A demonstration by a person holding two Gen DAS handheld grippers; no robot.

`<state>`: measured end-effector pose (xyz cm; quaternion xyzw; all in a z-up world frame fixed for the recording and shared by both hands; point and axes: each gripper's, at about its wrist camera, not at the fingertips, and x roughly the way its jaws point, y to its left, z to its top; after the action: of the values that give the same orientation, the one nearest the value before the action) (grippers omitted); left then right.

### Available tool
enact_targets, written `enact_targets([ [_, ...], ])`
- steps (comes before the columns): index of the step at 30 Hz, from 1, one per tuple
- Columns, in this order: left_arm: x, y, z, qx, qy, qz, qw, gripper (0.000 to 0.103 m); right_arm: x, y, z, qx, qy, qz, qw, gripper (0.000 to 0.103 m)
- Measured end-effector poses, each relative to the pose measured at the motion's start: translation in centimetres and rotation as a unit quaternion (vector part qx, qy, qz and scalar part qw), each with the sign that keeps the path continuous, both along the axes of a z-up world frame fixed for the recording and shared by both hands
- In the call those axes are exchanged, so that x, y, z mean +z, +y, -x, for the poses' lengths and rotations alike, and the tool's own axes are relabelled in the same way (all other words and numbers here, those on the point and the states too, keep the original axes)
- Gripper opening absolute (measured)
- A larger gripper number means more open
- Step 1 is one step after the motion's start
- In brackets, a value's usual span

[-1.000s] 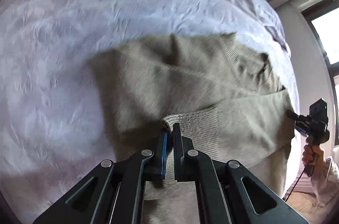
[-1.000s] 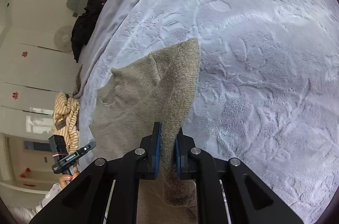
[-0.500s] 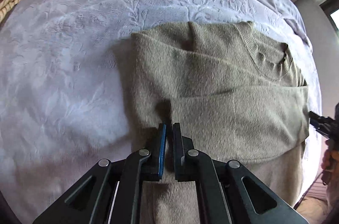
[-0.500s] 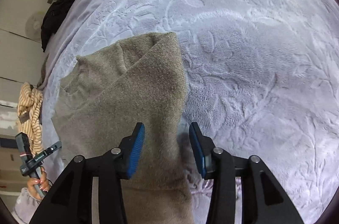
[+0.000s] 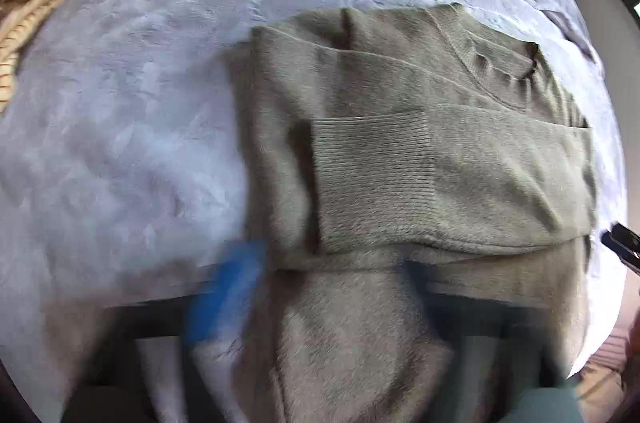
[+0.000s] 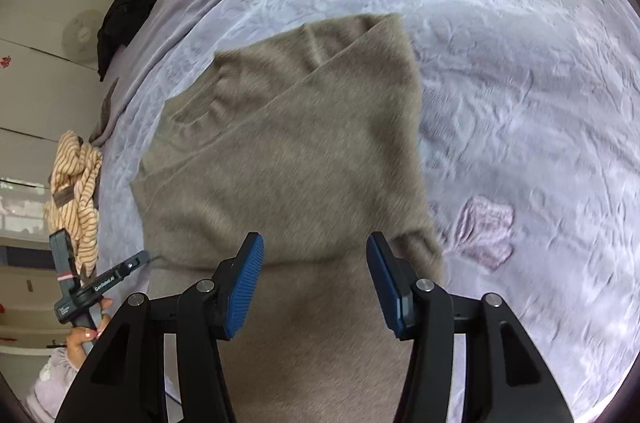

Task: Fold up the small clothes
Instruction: 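Open both tools and lift them off the folded sleeves, then move both tools down to the sweater hem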

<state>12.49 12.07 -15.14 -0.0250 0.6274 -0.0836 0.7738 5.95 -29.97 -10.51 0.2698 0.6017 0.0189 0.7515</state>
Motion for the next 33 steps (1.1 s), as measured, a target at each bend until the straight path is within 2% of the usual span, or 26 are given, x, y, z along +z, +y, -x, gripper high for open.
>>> enact_targets([
  [1, 0.5, -0.2, 0.4, -0.003, -0.011, -0.004, 0.9999, 0.099, 0.0, 0.4, 0.4, 0.003, 0.002, -0.001, 1.0, 0.058],
  [4, 1.1, -0.8, 1.3, -0.013, -0.008, -0.011, 0.9998, 0.099, 0.3, 1.8, 1.3, 0.013, 0.005, -0.002, 1.0, 0.058],
  [8, 2.1, -2.3, 2.7, -0.032, -0.019, -0.055, 0.9978, 0.099, 0.7, 3.3, 2.2, 0.027, 0.01, 0.01, 1.0, 0.059],
  [10, 2.5, -2.9, 3.4, -0.044, -0.02, -0.066, 0.9966, 0.098, 0.9, 4.3, 2.5, 0.037, 0.012, 0.021, 0.999, 0.068],
  [13, 3.1, -3.8, 4.4, -0.059, -0.021, -0.07, 0.9956, 0.098, 1.6, 5.5, 3.1, 0.056, 0.01, 0.048, 0.997, 0.08],
  [18, 3.6, -4.8, 6.1, -0.084, -0.011, -0.052, 0.995, 0.098, 2.5, 6.9, 4.3, 0.081, 0.004, 0.108, 0.991, 0.084],
  [20, 4.0, -5.4, 6.8, -0.088, -0.009, -0.051, 0.9948, 0.098, 2.7, 7.1, 4.8, 0.087, -0.002, 0.116, 0.989, 0.084],
  [25, 4.4, -7.0, 7.8, -0.09, -0.003, -0.052, 0.9946, 0.098, 2.3, 7.2, 6.2, 0.099, -0.003, 0.117, 0.988, 0.085],
  [32, 4.3, -9.0, 8.4, -0.096, 0.007, -0.06, 0.9936, 0.098, 1.3, 5.9, 7.4, 0.088, 0.011, 0.087, 0.992, 0.085],
  [33, 4.3, -9.4, 8.5, -0.097, 0.008, -0.06, 0.9935, 0.098, 1.3, 5.6, 7.5, 0.086, 0.011, 0.083, 0.993, 0.09],
])
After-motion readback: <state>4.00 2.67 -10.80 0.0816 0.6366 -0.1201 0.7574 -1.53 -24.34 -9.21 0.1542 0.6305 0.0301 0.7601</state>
